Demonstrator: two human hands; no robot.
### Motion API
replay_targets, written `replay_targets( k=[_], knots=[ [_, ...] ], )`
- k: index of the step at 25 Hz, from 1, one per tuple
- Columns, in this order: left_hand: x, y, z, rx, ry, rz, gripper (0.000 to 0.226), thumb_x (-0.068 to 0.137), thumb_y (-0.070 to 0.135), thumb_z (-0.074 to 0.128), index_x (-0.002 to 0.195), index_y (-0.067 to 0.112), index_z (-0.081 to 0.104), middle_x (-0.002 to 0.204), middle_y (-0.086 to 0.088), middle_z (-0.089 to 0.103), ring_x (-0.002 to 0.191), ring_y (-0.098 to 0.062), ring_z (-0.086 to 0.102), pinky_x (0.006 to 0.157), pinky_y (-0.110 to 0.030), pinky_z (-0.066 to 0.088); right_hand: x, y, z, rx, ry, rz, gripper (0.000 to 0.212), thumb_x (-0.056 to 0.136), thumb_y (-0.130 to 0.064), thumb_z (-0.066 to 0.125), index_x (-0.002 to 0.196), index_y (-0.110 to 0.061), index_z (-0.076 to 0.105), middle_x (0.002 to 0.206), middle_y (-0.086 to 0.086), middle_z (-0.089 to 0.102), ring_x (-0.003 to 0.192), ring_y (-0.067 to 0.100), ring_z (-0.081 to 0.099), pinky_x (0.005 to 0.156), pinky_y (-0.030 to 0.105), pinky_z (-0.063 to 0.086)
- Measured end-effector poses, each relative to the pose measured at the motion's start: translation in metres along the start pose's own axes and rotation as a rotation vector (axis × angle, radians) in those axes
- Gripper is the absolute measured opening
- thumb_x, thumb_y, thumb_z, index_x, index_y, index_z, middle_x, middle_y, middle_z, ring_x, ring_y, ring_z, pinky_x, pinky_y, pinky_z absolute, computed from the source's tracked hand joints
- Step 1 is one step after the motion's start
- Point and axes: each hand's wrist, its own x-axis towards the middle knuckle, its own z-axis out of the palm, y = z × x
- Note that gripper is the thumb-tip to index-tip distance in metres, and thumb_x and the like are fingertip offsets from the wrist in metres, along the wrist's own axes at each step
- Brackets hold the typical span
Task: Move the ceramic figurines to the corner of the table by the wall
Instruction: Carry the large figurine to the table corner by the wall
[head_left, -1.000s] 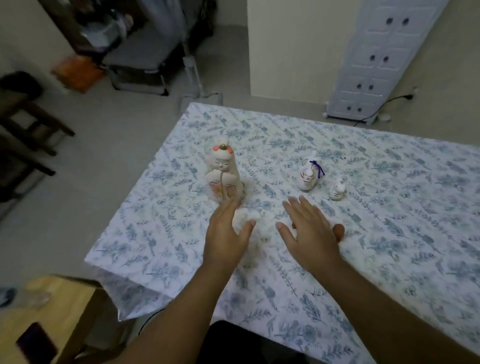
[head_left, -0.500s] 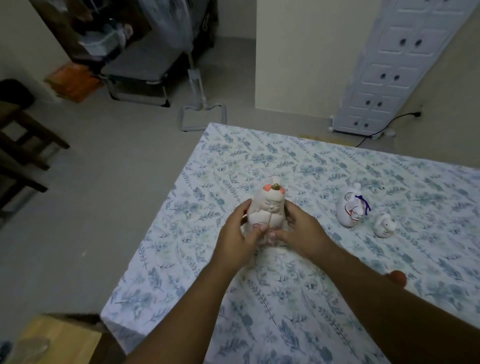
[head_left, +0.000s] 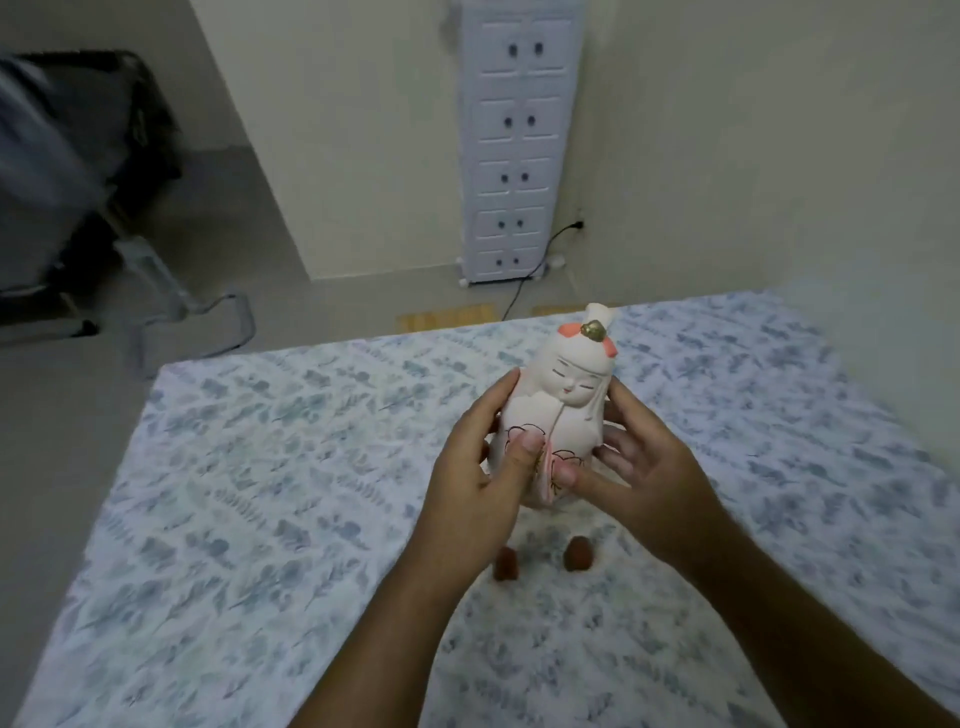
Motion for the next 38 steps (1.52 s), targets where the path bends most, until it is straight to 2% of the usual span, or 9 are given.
replay_targets(
  k=[4, 7, 15, 18, 21, 24, 30, 33, 38],
  knots=[
    [0.075, -0.002, 0.132, -0.025, -0.152, -0.039, 0.041, 0.103, 0.039, 0.048, 0.144, 0.037, 0.047, 0.141, 0.011, 0.045, 0.124, 0.013, 0.046, 0.091, -0.009, 0.045, 0.003, 0.041, -0.131, -0.008, 0.256, 0.047, 0.088, 0.072, -0.008, 0.086, 0.130, -0.066, 0.052, 0.132, -0.021, 0.067, 0.124, 0.007, 0.064, 0.096, 0.025, 0.055],
    [0.139, -0.011, 0.233, -0.013, -0.230, -0.115, 0.037, 0.106, 0.037, 0.042, 0.142, 0.038, 0.050, 0.143, 0.010, 0.048, 0.126, 0.008, 0.046, 0.100, -0.016, 0.044, 0.016, 0.086, -0.221, -0.011, 0.426, 0.103, 0.092, 0.071, 0.000, 0.089, 0.124, -0.066, 0.055, 0.129, -0.020, 0.069, 0.118, 0.006, 0.068, 0.093, 0.031, 0.059],
    [0.305, -0.043, 0.425, -0.060, -0.313, -0.212, 0.034, 0.107, 0.015, 0.040, 0.133, 0.023, 0.061, 0.126, 0.005, 0.065, 0.098, 0.011, 0.061, 0.077, -0.008, 0.050, 0.113, 0.171, -0.382, -0.048, 0.731, 0.094, 0.064, 0.068, -0.029, 0.090, 0.112, -0.064, 0.058, 0.113, -0.025, 0.072, 0.109, 0.004, 0.069, 0.087, 0.040, 0.062],
    [0.341, -0.055, 0.460, -0.068, -0.333, -0.236, 0.035, 0.105, 0.008, 0.041, 0.129, 0.018, 0.064, 0.105, 0.016, 0.072, 0.083, 0.005, 0.067, 0.066, -0.011, 0.051, 0.135, 0.194, -0.410, -0.080, 0.836, 0.093, 0.065, 0.064, -0.037, 0.088, 0.106, -0.071, 0.052, 0.105, -0.036, 0.069, 0.107, 0.001, 0.069, 0.085, 0.035, 0.061],
    [0.353, -0.067, 0.476, -0.052, -0.358, -0.240, 0.035, 0.105, 0.008, 0.041, 0.131, 0.018, 0.064, 0.110, 0.015, 0.070, 0.091, 0.004, 0.065, 0.074, -0.010, 0.051, 0.141, 0.218, -0.418, -0.102, 0.917, 0.079, 0.068, 0.070, -0.025, 0.091, 0.113, -0.062, 0.053, 0.114, -0.023, 0.070, 0.111, -0.001, 0.068, 0.088, 0.030, 0.060],
    [0.353, -0.076, 0.481, -0.060, -0.386, -0.237, 0.033, 0.107, 0.012, 0.040, 0.129, 0.019, 0.063, 0.098, 0.019, 0.074, 0.071, 0.006, 0.065, 0.063, -0.013, 0.052, 0.140, 0.235, -0.416, -0.089, 0.963, 0.082, 0.063, 0.073, -0.021, 0.090, 0.122, -0.039, 0.055, 0.121, -0.013, 0.071, 0.111, 0.000, 0.068, 0.088, 0.030, 0.061],
    [0.351, -0.074, 0.480, -0.026, -0.378, -0.209, 0.037, 0.109, 0.020, 0.037, 0.141, 0.024, 0.055, 0.131, 0.005, 0.061, 0.091, 0.017, 0.060, 0.075, -0.006, 0.047, 0.141, 0.234, -0.412, -0.067, 0.940, 0.075, 0.069, 0.076, -0.008, 0.088, 0.131, -0.028, 0.049, 0.131, 0.001, 0.065, 0.119, 0.007, 0.065, 0.094, 0.036, 0.059],
    [0.333, -0.070, 0.467, -0.006, -0.303, -0.242, 0.041, 0.108, 0.030, 0.039, 0.149, 0.030, 0.043, 0.153, 0.006, 0.045, 0.127, 0.002, 0.045, 0.087, -0.001, 0.037, 0.133, 0.228, -0.412, -0.182, 0.866, 0.153, 0.072, 0.079, -0.024, 0.087, 0.140, -0.021, 0.047, 0.138, 0.004, 0.061, 0.126, 0.014, 0.061, 0.097, 0.041, 0.057],
    [0.258, -0.071, 0.372, 0.220, -0.118, -0.206, 0.047, 0.106, 0.043, 0.037, 0.150, 0.029, 0.042, 0.158, 0.005, 0.039, 0.142, -0.008, 0.034, 0.113, -0.027, 0.027, 0.086, 0.206, -0.350, -0.548, 0.808, 0.340, 0.068, 0.086, -0.051, 0.067, 0.145, -0.023, 0.048, 0.147, 0.007, 0.053, 0.135, 0.025, 0.048, 0.106, 0.049, 0.048]
  ],
)
